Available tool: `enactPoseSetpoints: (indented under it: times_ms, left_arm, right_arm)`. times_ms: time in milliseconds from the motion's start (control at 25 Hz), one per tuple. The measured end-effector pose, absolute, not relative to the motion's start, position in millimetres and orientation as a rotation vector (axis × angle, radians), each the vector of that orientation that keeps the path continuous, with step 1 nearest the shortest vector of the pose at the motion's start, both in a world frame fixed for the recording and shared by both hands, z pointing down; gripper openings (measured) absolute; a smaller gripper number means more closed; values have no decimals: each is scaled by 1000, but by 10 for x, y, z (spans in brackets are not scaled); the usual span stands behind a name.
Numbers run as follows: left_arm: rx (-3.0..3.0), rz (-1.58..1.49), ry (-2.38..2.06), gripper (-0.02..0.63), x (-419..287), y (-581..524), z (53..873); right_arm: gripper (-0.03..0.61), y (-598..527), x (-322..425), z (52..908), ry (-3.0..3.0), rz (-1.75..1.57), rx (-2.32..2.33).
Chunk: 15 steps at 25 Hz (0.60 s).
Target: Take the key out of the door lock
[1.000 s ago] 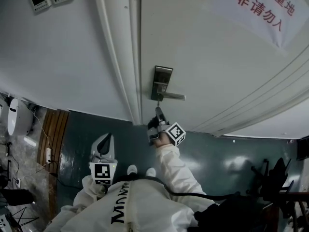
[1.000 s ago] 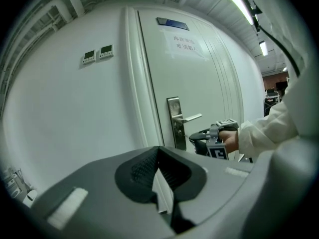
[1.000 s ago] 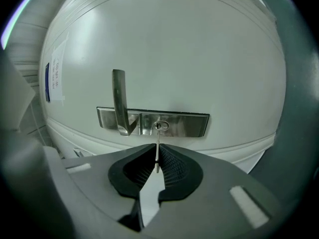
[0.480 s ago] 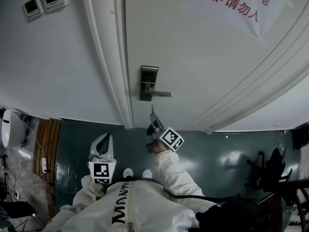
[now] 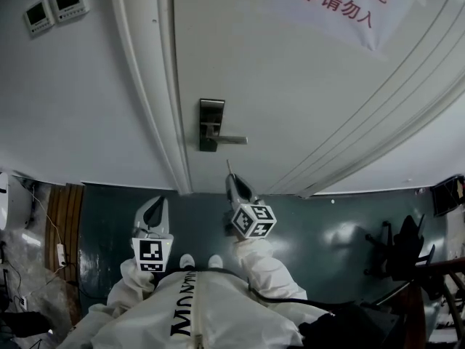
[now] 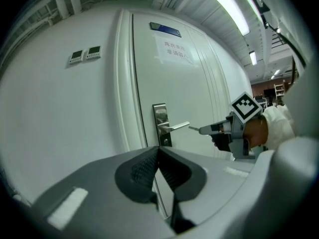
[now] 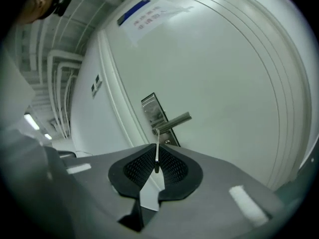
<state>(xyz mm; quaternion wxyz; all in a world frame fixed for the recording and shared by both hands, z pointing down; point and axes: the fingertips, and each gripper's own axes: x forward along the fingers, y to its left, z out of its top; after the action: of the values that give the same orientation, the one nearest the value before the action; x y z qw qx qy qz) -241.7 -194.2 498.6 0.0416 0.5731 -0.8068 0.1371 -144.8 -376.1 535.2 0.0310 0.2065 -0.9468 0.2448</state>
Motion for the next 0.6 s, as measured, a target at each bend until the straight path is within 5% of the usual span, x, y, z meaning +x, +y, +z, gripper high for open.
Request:
enactPoseSetpoints:
  times_ms: [360, 600]
  left_arm:
    - [1775, 412, -2479, 0, -2371, -2129, 4921]
    - [1744, 444, -2482, 0, -2255, -2137, 4923]
  right_arm:
    - [23, -3621, -1185, 4962, -2881, 129, 743]
    - [23, -3569, -993, 4967, -2862, 99, 755]
